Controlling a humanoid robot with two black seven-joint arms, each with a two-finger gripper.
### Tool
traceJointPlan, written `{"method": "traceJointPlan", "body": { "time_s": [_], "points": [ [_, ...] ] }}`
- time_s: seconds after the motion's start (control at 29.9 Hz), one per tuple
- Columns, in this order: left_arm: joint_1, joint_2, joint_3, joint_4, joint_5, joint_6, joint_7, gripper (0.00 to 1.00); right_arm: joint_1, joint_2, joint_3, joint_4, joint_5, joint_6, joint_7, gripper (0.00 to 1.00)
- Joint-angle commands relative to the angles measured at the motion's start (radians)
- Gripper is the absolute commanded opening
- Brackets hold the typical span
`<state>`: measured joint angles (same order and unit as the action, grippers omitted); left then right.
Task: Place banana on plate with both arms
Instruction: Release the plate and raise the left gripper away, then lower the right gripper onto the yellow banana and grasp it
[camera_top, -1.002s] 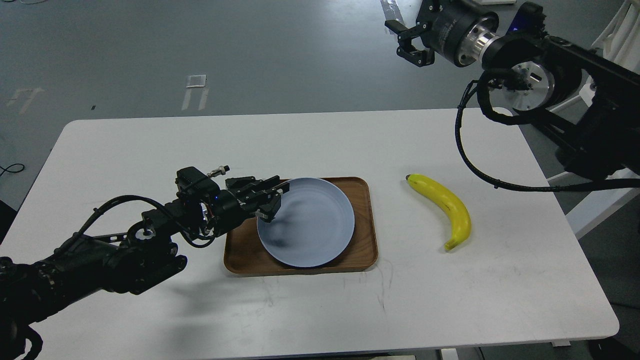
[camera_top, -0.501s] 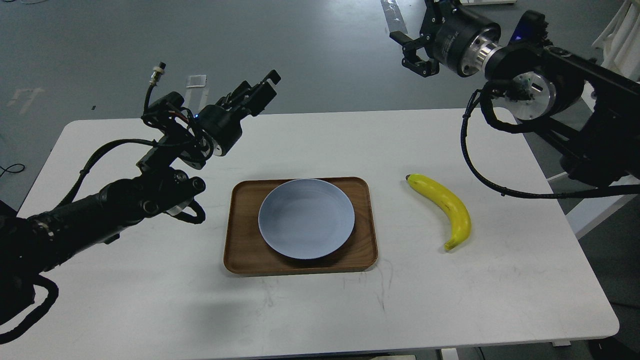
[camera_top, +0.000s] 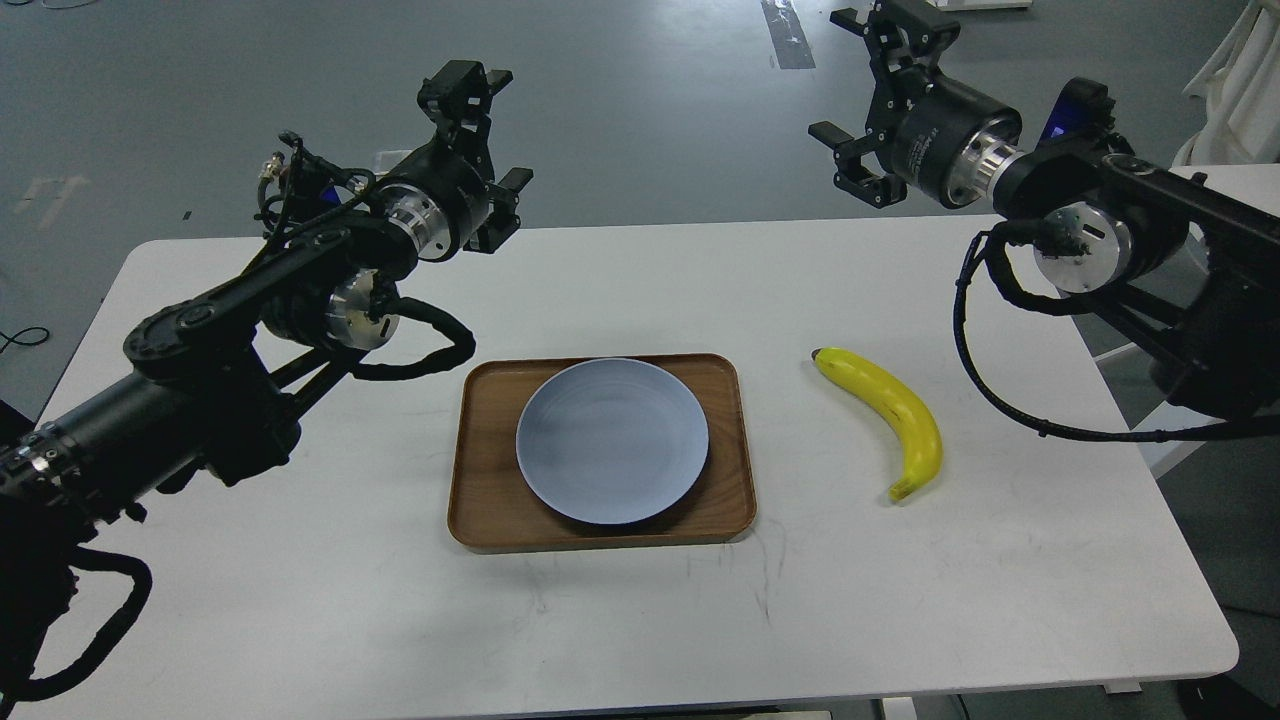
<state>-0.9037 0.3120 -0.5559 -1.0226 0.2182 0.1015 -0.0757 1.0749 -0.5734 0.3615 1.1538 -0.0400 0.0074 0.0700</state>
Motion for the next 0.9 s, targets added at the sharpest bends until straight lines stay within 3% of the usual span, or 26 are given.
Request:
{"method": "traceJointPlan", "body": {
  "time_s": [0.0, 0.17, 0.37, 0.57, 0.87],
  "points": [
    [0.022, 0.021, -0.038, -0.001, -0.026, -0.055, 0.019, 0.98, -0.006, 0.000, 0.002, 0.000, 0.000, 0.003, -0.001, 1.00],
    [0.045, 0.061, -0.047, -0.043, -0.042, -0.098, 0.020, 0.98, -0.009, -0.034, -0.022, 0.001, -0.140, 0.002, 0.034, 0.96],
    [0.086, 0.078, -0.075, -0.074, -0.066, -0.105, 0.020, 0.98, -0.049, -0.149, -0.191, 0.064, -0.858, -0.131, 0.070, 0.96],
    [0.092, 0.071, -0.073, -0.074, -0.056, -0.105, 0.010, 0.98, -0.055, -0.302, -0.332, 0.138, -1.182, -0.139, 0.105, 0.97],
    [0.120, 0.062, -0.073, -0.073, -0.010, -0.100, -0.018, 0.98, -0.095, -0.313, -0.519, 0.084, -1.299, -0.138, 0.105, 0.97]
  ]
}}
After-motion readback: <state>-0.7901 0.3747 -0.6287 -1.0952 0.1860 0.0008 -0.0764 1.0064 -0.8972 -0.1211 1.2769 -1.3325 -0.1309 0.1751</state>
